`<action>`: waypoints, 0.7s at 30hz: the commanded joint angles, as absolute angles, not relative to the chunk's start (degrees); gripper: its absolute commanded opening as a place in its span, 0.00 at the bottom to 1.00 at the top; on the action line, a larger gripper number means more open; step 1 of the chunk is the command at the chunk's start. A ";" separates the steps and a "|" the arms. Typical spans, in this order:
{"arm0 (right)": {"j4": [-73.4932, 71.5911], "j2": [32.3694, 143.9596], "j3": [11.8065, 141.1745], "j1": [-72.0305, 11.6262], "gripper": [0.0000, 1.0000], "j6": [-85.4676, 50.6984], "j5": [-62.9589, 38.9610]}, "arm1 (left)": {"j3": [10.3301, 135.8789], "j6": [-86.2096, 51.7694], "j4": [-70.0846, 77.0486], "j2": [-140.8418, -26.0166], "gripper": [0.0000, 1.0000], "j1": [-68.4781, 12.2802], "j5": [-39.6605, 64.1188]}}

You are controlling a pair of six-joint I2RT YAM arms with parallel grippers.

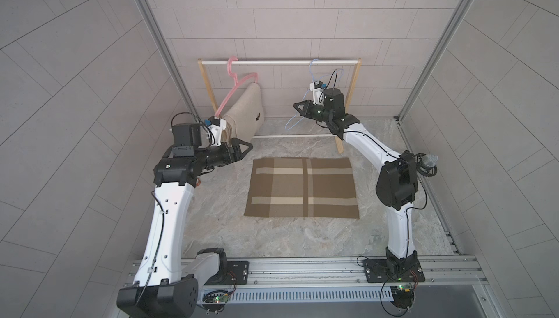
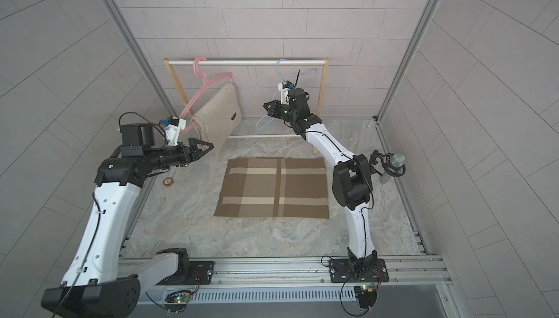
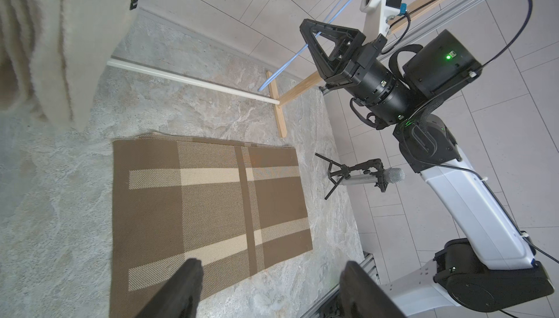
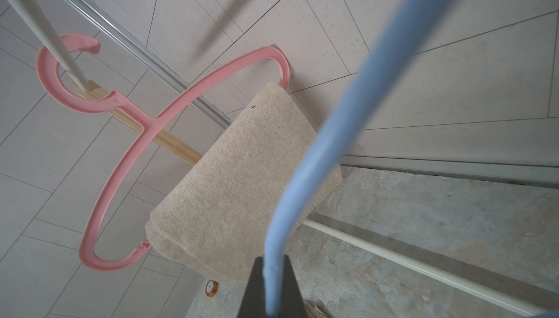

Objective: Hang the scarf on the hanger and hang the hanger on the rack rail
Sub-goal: Pick up the hanger from the clothesline.

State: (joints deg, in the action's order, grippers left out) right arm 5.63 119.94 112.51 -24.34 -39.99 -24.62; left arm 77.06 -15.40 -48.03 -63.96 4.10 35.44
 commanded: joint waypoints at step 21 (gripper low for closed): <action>15.75 92.68 77.26 -40.08 0.00 -25.15 -16.62 | 90.53 -16.88 -50.32 -68.61 0.73 -11.84 26.52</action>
